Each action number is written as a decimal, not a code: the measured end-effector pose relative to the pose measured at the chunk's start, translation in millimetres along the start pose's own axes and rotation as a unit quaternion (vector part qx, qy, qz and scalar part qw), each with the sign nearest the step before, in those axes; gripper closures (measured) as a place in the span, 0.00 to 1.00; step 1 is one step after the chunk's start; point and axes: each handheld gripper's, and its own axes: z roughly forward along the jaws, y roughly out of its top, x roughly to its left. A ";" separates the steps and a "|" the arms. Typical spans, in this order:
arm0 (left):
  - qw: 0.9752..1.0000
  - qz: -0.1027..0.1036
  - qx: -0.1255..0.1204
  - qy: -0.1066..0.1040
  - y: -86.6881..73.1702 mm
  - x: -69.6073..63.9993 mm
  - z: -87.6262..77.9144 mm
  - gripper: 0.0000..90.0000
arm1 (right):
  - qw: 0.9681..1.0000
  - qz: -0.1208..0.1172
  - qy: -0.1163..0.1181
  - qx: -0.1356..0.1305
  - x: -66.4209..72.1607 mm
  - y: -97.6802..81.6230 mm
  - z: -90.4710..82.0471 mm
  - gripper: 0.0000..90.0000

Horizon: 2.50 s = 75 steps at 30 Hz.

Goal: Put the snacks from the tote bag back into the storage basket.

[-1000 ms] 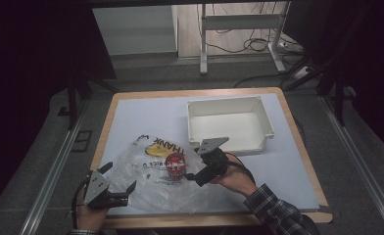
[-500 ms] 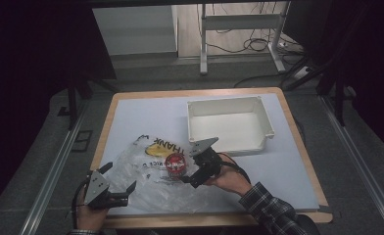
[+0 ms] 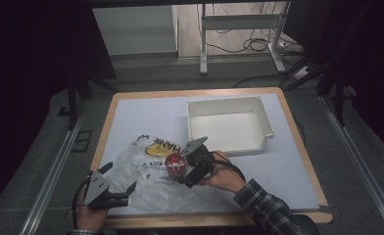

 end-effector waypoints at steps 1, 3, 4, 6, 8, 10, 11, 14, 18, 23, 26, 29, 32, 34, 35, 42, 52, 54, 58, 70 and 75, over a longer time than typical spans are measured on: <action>1.000 0.000 0.000 0.000 0.0 0.0 0.0 0.00 | 1.000 -0.003 -0.001 0.002 0.4 0.9 0.8 0.01; 1.000 0.000 0.000 0.000 0.0 -0.1 0.0 0.00 | 1.000 -0.009 -0.001 0.007 0.7 2.9 2.3 0.01; 1.000 0.001 0.000 0.000 0.0 -0.3 0.1 0.00 | 1.000 -0.011 -0.002 0.009 0.7 3.9 2.9 0.02; 1.000 0.002 0.001 0.000 0.0 -0.4 0.2 0.00 | 1.000 -0.013 -0.003 0.012 0.1 5.7 4.2 0.03; 1.000 0.002 0.001 0.000 0.0 -0.6 0.4 0.00 | 1.000 -0.010 -0.007 0.017 -0.4 8.0 5.5 0.05; 1.000 0.002 0.001 -0.001 0.1 -0.8 0.4 0.00 | 1.000 -0.011 -0.008 0.025 -1.1 10.4 7.5 0.06; 1.000 0.002 0.001 -0.001 0.1 -0.8 0.4 0.00 | 0.999 -0.012 -0.007 0.028 -1.6 11.8 8.7 0.06; 1.000 0.003 0.002 0.000 0.0 -0.9 0.5 0.00 | 0.999 -0.014 -0.003 0.035 -2.7 16.2 12.4 0.07; 1.000 0.003 0.002 0.000 -0.1 -0.7 0.4 0.00 | 0.999 -0.020 -0.004 0.045 -3.7 20.1 17.3 0.08; 1.000 0.003 0.002 0.000 -0.1 -0.8 0.4 0.00 | 0.997 -0.030 -0.005 0.076 -4.8 25.9 26.5 0.08; 1.000 0.003 0.002 0.001 -0.2 -0.8 0.5 0.00 | 0.996 -0.031 -0.007 0.088 -5.7 27.3 31.5 0.08; 1.000 0.003 0.001 0.000 -0.1 -0.8 0.4 0.00 | 0.994 -0.035 -0.009 0.099 -6.5 28.4 36.2 0.10; 1.000 0.003 0.002 0.001 -0.1 -0.8 0.5 0.00 | 0.993 -0.037 -0.012 0.108 -7.1 29.0 39.0 0.12; 1.000 0.003 0.002 0.001 -0.1 -0.8 0.5 0.00 | 0.993 -0.039 -0.013 0.112 -7.6 29.8 40.8 0.14; 1.000 0.003 0.002 0.001 -0.1 -0.9 0.5 0.00 | 0.993 -0.039 -0.013 0.113 -7.5 30.9 42.4 0.17; 1.000 0.004 0.002 0.001 -0.1 -1.0 0.5 0.00 | 0.991 -0.040 -0.010 0.125 -5.1 35.1 47.0 0.22; 1.000 0.006 0.002 0.002 0.0 -1.3 0.6 0.00 | 0.990 -0.036 -0.006 0.135 -3.0 37.5 47.6 0.28; 1.000 0.006 0.003 0.001 0.0 -1.5 0.7 0.00 | 0.990 -0.037 -0.005 0.135 -2.8 37.5 47.4 0.28; 1.000 0.007 0.003 0.002 0.0 -1.5 0.9 0.00 | 0.990 -0.040 -0.005 0.138 -0.5 39.0 45.7 0.28; 1.000 0.010 0.005 0.002 0.2 -2.2 1.3 0.00 | 0.992 -0.047 0.006 0.121 8.2 54.0 26.5 0.28; 1.000 0.009 0.004 0.002 0.1 -2.5 1.7 0.00 | 0.991 -0.050 0.009 0.125 10.4 54.7 22.6 0.28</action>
